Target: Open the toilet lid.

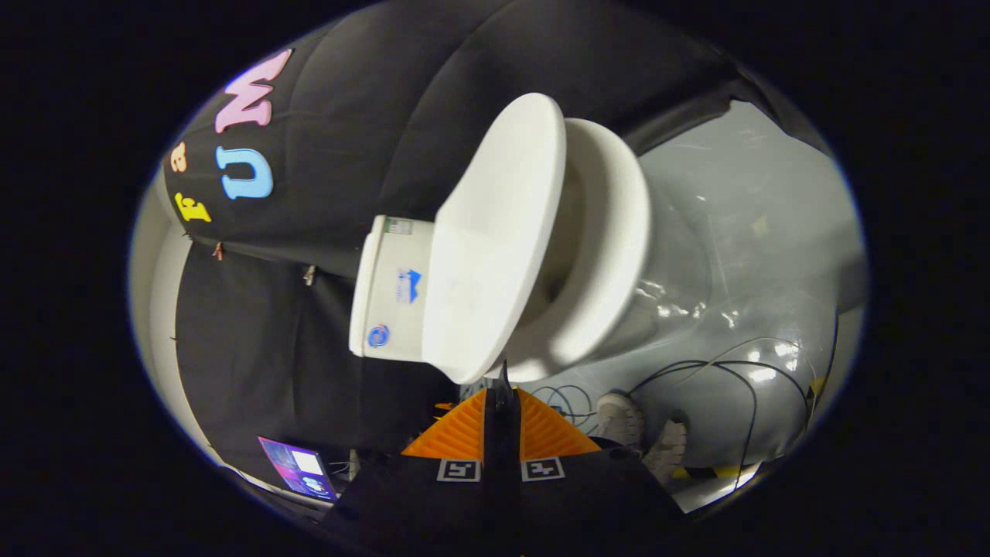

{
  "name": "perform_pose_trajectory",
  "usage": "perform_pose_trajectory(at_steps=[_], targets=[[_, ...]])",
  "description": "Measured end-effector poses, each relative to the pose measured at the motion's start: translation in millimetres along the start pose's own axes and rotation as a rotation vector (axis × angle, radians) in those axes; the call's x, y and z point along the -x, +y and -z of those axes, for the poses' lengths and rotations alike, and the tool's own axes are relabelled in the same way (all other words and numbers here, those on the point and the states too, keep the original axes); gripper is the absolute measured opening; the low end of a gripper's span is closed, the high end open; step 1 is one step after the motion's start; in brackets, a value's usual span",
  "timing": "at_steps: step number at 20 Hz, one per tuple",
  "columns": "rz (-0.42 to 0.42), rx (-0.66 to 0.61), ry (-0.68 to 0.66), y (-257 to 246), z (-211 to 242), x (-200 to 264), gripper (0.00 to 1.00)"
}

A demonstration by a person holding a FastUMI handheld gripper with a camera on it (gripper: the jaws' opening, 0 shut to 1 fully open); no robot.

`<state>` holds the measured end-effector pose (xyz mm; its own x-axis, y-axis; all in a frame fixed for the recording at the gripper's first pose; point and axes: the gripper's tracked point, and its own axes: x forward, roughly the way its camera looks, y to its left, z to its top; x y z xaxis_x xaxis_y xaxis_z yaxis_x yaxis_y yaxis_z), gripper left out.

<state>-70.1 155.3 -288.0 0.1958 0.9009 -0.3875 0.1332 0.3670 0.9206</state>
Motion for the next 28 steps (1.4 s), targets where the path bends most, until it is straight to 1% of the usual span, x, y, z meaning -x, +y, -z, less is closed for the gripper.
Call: perform_pose_trajectory(at_steps=[2, 3, 5, 8, 15, 19, 24, 28], targets=[[-0.014, 0.082, -0.014, 36, -3, 4, 0.04], [-0.007, 0.123, -0.029, 52, -6, 6, 0.04], [0.001, 0.17, -0.046, 81, -11, 9, 0.05], [0.014, 0.238, -0.047, 126, -5, 4, 0.05], [0.194, 0.533, -0.021, 186, -3, -13, 0.05], [0.26, 0.627, -0.007, 220, 0, -23, 0.05], [0.303, 0.73, -0.008, 264, 6, -49, 0.05], [0.332, 0.89, -0.075, 301, 11, -73, 0.05]])
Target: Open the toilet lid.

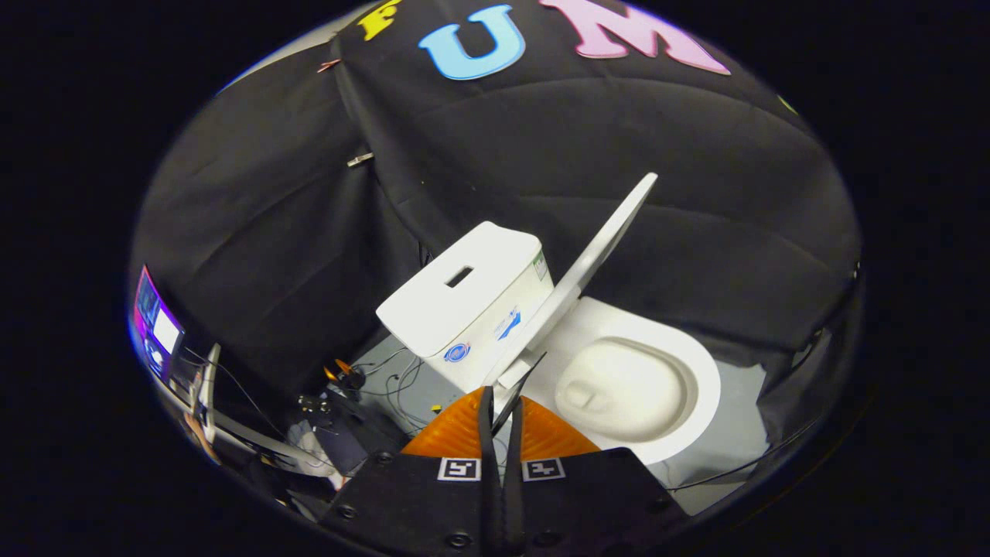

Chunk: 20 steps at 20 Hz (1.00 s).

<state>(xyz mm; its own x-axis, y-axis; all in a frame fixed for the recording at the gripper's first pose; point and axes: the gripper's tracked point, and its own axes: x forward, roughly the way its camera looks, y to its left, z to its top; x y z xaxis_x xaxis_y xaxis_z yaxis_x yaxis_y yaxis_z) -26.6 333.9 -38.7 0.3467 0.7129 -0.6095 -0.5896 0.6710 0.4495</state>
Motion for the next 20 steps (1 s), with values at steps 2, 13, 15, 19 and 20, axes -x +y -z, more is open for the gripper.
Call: perform_pose_trajectory(at_steps=[2, 13, 15, 19, 20], targets=[[0.032, 0.067, -0.044, 16, -12, -8, 0.05], [0.171, 0.344, -0.261, 93, -60, -50, 0.05], [0.179, 0.375, -0.301, 109, -67, -61, 0.05], [0.156, 0.383, -0.358, 135, -72, -83, 0.05], [0.143, 0.387, -0.377, 143, -75, -86, 0.09]])
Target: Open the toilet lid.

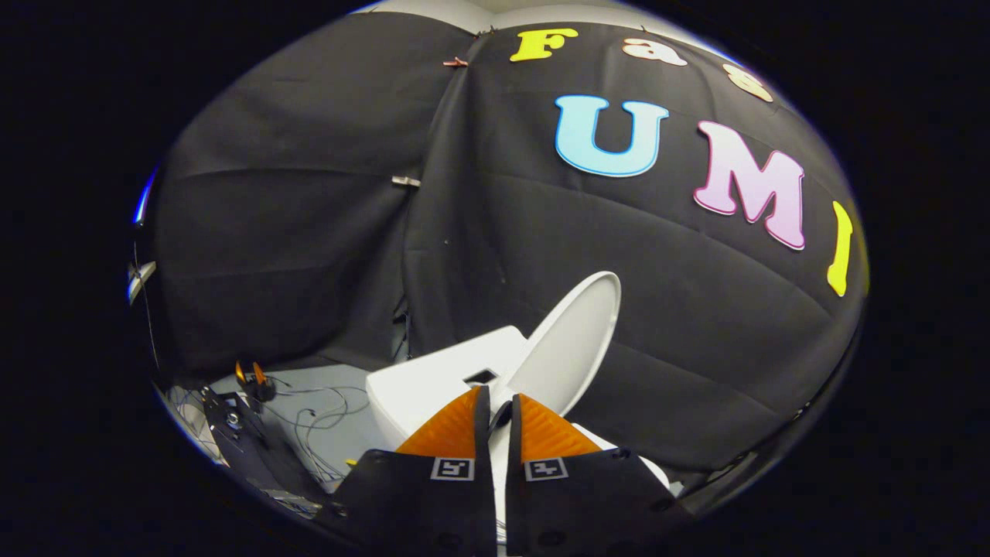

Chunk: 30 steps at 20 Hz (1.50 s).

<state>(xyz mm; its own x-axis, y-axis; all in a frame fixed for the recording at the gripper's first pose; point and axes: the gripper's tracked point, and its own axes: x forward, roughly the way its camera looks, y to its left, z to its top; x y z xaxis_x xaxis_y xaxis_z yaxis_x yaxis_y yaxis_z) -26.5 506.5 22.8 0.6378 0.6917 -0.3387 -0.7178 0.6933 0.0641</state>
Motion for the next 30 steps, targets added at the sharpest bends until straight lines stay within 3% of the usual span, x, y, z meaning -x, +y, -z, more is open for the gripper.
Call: perform_pose_trajectory(at_steps=[3, 6, 9, 11, 13, 17, 25, 30], targets=[[-0.026, 0.003, -0.072, 14, -5, -10, 0.1], [-0.056, 0.028, -0.119, 30, -2, -18, 0.32], [-0.061, 0.058, -0.115, 40, 4, -20, 0.31], [-0.129, 0.045, -0.054, 61, 24, -19, 0.31], [-0.195, 0.006, -0.02, 77, 33, -19, 0.54], [-0.163, 0.016, -0.108, 64, 16, -18, 1.0], [-0.183, 0.053, -0.133, 72, 7, -8, 0.99], [-0.161, 0.051, -0.162, 44, -16, 12, 0.99]])
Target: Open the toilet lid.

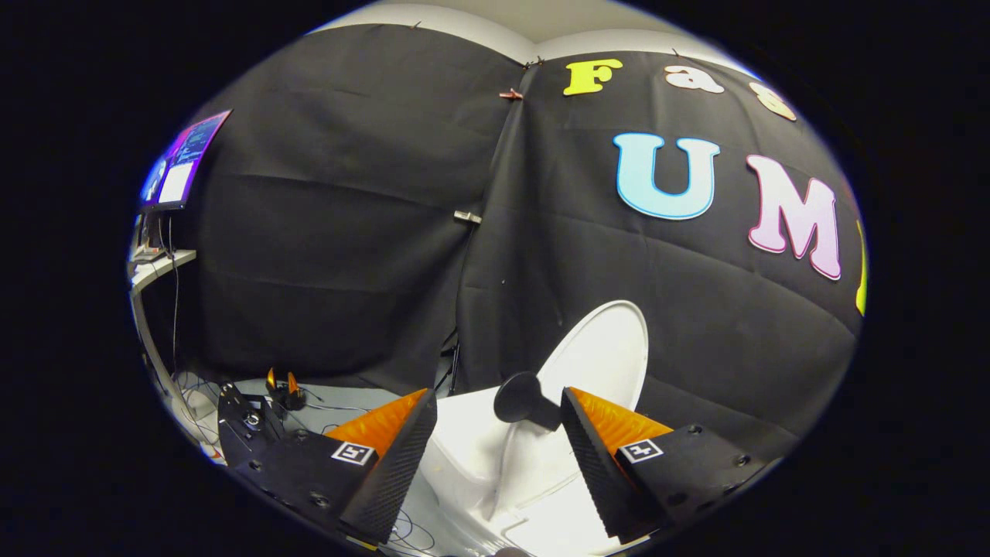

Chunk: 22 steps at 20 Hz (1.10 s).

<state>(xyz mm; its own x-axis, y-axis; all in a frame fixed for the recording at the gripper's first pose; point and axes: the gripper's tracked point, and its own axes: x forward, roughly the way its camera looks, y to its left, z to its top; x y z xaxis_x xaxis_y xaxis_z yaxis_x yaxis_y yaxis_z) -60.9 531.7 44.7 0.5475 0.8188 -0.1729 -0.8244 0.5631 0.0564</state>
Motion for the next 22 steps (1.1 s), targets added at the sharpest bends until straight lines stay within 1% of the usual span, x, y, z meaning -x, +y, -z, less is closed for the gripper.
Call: perform_pose_trajectory(at_steps=[3, 6, 11, 13, 15, 17, 19, 20, 22], targets=[[0.037, -0.011, -0.052, -32, -23, 26, 0.98], [0.111, -0.047, -0.113, -83, -32, 67, 0.98], [0.327, -0.041, -0.158, -202, -12, 152, 0.98], [0.449, -0.028, -0.155, -259, 7, 197, 0.98], [0.561, -0.059, -0.156, -307, 25, 245, 0.98], [0.667, -0.095, -0.177, -343, 39, 291, 0.98], [0.764, -0.084, -0.189, -371, 55, 332, 0.98], [0.809, -0.073, -0.174, -382, 70, 348, 0.98], [0.841, -0.094, -0.148, -392, 95, 366, 0.98]])
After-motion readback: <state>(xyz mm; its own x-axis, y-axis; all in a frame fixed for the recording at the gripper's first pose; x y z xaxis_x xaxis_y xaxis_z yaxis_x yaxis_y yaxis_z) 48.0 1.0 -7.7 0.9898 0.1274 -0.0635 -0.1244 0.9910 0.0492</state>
